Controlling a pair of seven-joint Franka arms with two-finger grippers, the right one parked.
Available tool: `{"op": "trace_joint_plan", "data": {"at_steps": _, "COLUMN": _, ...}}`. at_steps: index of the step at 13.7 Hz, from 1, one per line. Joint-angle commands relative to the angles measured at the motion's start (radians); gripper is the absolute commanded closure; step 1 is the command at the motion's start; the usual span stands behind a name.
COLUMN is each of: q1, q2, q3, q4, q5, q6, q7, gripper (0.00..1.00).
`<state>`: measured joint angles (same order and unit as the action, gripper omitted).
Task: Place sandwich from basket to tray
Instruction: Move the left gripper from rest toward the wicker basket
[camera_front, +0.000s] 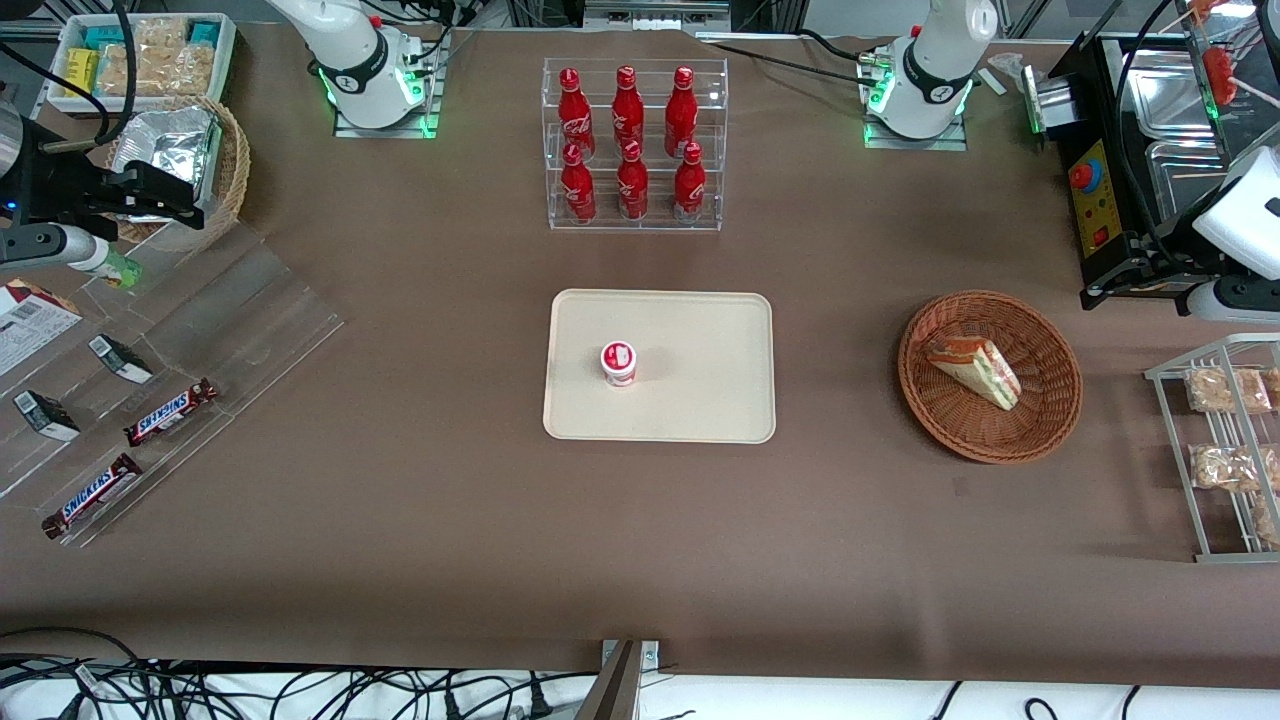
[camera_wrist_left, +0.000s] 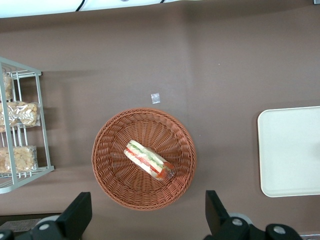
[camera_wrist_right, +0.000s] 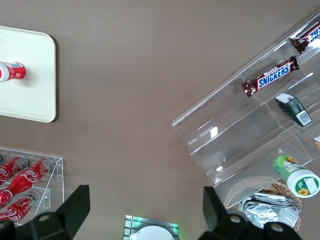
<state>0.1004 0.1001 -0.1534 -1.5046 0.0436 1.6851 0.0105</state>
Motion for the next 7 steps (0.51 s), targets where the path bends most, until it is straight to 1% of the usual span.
{"op": "trace_joint_plan", "data": {"at_steps": 1, "q1": 0.004, "q2": 0.000, "q3": 0.001, "q4": -0.003, "q5": 0.002, "q6": -0.002, "q7": 0.020, "gripper": 0.00}}
{"op": "trace_joint_plan", "data": {"at_steps": 3, "q1": 0.007, "q2": 0.006, "q3": 0.008, "q4": -0.003, "q5": 0.002, "q6": -0.010, "q7": 0.017, "gripper": 0.00}}
{"op": "trace_joint_plan", "data": {"at_steps": 4, "q1": 0.025, "q2": 0.025, "q3": 0.008, "q4": -0.005, "q5": 0.002, "q6": -0.012, "q7": 0.008, "gripper": 0.00}}
{"op": "trace_joint_plan", "data": {"at_steps": 7, "q1": 0.041, "q2": 0.059, "q3": 0.009, "q4": -0.041, "q5": 0.005, "q6": 0.005, "q7": -0.067, "gripper": 0.00}}
